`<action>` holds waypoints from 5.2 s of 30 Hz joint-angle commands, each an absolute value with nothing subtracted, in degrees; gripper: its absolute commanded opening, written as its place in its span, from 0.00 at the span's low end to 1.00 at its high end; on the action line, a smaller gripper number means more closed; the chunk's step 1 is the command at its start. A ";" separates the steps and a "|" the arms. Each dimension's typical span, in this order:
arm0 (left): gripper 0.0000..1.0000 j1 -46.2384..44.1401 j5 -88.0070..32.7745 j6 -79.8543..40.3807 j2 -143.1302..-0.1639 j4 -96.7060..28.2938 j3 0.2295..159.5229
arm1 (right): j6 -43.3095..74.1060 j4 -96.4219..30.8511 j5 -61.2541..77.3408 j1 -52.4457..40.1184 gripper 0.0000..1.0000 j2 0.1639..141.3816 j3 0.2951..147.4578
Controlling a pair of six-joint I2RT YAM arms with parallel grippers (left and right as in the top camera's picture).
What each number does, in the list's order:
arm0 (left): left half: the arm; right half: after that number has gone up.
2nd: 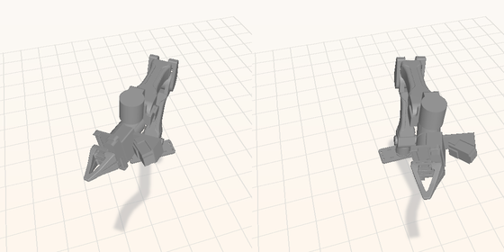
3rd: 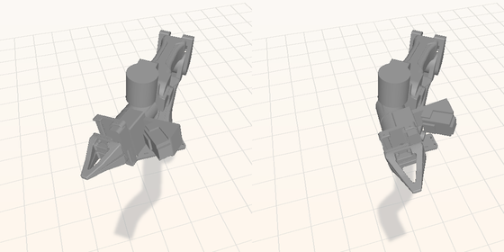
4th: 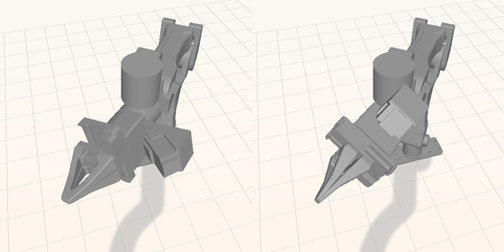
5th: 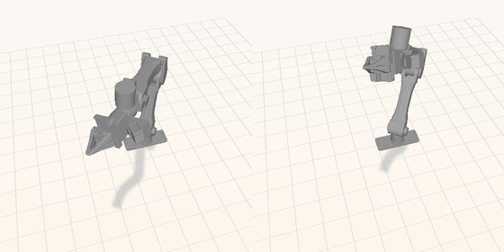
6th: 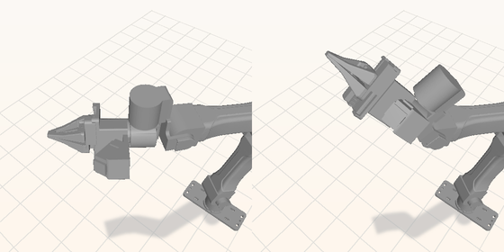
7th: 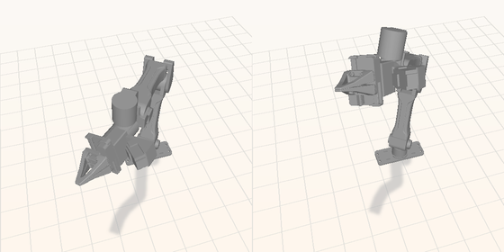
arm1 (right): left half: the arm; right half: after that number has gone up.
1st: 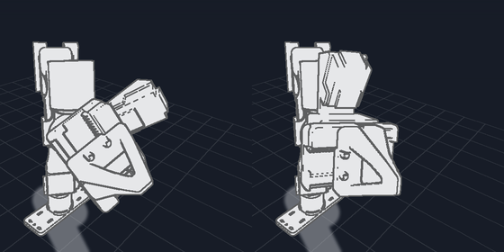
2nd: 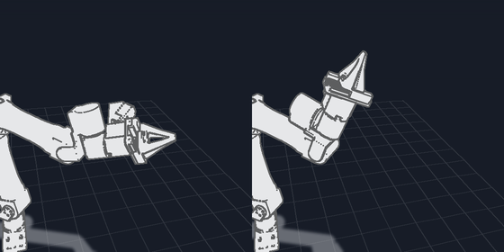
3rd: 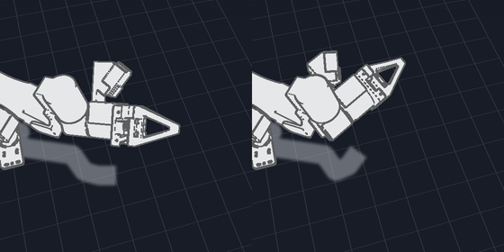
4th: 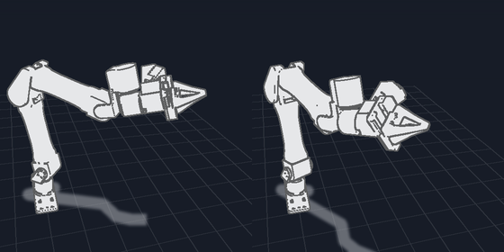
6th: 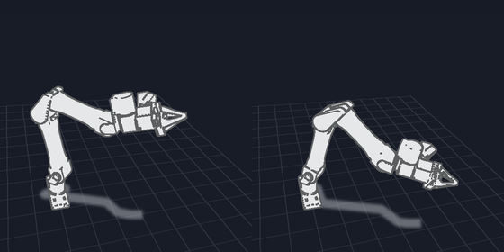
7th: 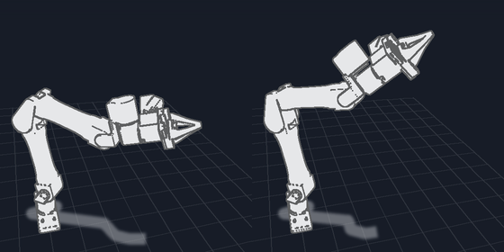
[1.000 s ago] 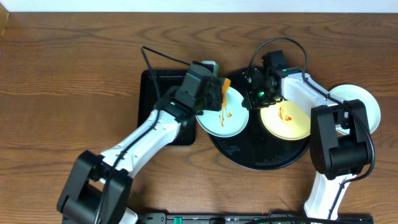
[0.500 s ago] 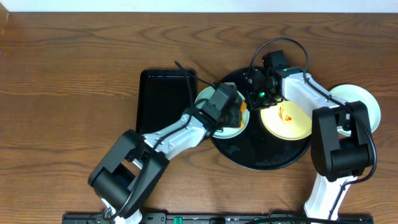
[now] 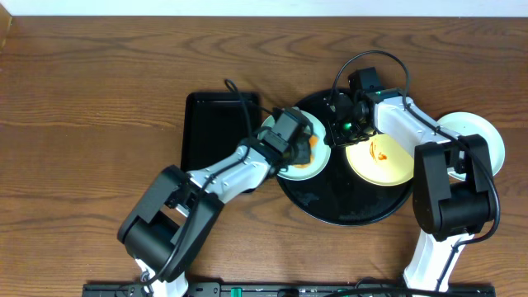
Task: Clean dirty plates on tray and stack at the side
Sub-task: 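Scrub the rear green plate with the sponge in the left gripper, then return the sponge to the black tray and lift the green plate with right, then carry the green plate right and stack it on the first green plate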
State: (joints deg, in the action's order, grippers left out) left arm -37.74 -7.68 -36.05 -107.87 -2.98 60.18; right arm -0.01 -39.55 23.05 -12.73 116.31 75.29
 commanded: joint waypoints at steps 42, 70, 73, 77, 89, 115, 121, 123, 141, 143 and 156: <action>0.07 -38.30 2.39 -30.37 -104.57 -11.33 60.14 | 0.38 -40.58 20.99 -13.17 0.01 114.65 75.22; 0.07 -14.35 -2.35 -27.66 -90.61 -23.16 61.17 | 0.43 -39.42 1.37 -12.56 0.01 99.77 75.96; 0.07 -13.47 -2.33 -27.66 -90.63 -23.09 60.66 | 0.40 -39.16 -9.19 -12.56 0.01 96.20 75.96; 0.08 -13.34 -2.31 -27.66 -91.35 -22.87 60.42 | -1.26 -37.71 -20.45 -12.58 0.01 92.12 75.96; 0.08 -13.34 -2.35 -27.66 -96.42 -21.82 60.42 | -7.01 -34.37 -30.63 -14.02 0.01 88.31 75.96; 0.08 -13.34 -2.35 -27.66 -98.83 -21.56 60.42 | -2.87 -32.73 -35.79 -13.69 0.01 88.33 75.96; 0.07 -13.34 -2.35 -27.66 -98.83 -21.71 60.42 | 8.75 -35.31 -35.75 -5.69 0.01 88.40 75.96; 0.07 -13.34 -2.35 -27.66 -98.83 -21.87 60.42 | 13.52 -36.91 -35.70 -0.95 0.01 88.40 75.96; 0.07 -13.34 -2.35 -27.66 -98.83 -21.85 60.42 | 21.17 -43.88 -19.31 26.61 0.01 89.45 75.94; 0.08 -13.34 -2.35 -27.66 -98.83 -21.87 60.42 | 21.19 -44.47 -19.00 27.70 0.01 90.04 75.94; 0.07 -13.34 -2.35 -27.66 -98.83 -21.87 60.42 | 13.54 -45.98 5.98 28.08 0.47 91.31 75.94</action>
